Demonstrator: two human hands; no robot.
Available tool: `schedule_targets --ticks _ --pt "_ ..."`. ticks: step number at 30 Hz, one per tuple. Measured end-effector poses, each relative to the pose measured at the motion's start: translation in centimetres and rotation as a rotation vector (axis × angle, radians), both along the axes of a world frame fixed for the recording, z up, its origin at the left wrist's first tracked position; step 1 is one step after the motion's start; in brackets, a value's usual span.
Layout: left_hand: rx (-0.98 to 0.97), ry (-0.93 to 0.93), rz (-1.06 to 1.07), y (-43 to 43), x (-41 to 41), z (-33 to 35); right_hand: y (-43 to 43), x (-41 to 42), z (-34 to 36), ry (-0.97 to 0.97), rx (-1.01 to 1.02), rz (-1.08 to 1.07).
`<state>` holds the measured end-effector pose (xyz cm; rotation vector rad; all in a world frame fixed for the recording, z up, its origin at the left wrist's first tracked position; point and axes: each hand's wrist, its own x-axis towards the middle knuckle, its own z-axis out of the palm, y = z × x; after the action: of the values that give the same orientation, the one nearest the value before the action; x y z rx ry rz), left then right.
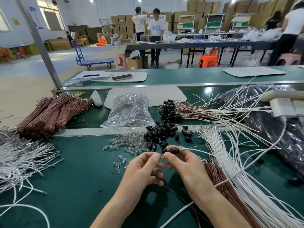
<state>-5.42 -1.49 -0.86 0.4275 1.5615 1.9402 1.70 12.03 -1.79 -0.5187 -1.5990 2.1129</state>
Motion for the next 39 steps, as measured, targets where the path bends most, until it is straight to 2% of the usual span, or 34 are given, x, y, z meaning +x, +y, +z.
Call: schedule_targets --ticks 4,15,23,26,30,32,34,36,39 --pt "-0.036 0.065 0.003 0.0 0.1 -0.2 0.0 0.1 0.1 0.003 0.012 0.011" --pt "-0.08 0.083 0.038 0.2 0.3 0.1 -0.3 0.3 0.4 -0.008 0.112 0.017" --pt "-0.121 0.211 0.067 0.3 0.6 0.2 -0.3 0.1 0.5 -0.009 0.097 0.039" --pt "-0.256 0.493 0.147 -0.1 0.5 0.1 -0.3 0.2 0.6 0.009 0.054 0.026" --pt "-0.607 1.016 0.456 -2.3 -1.6 -0.1 0.3 0.4 0.9 0.049 -0.061 0.012" --pt "-0.789 1.069 0.498 -3.2 -2.8 -0.3 0.7 0.5 1.1 0.071 -0.131 0.003" --pt "-0.917 1.032 0.445 -3.4 -3.3 -0.7 1.0 0.6 1.3 0.09 -0.19 -0.001" --pt "-0.969 1.01 0.378 -3.4 -3.6 -1.0 1.2 0.6 1.4 0.099 -0.234 0.003" --pt "-0.943 1.023 0.364 -3.5 -4.3 -1.0 1.3 0.6 1.4 0.109 -0.286 0.024"
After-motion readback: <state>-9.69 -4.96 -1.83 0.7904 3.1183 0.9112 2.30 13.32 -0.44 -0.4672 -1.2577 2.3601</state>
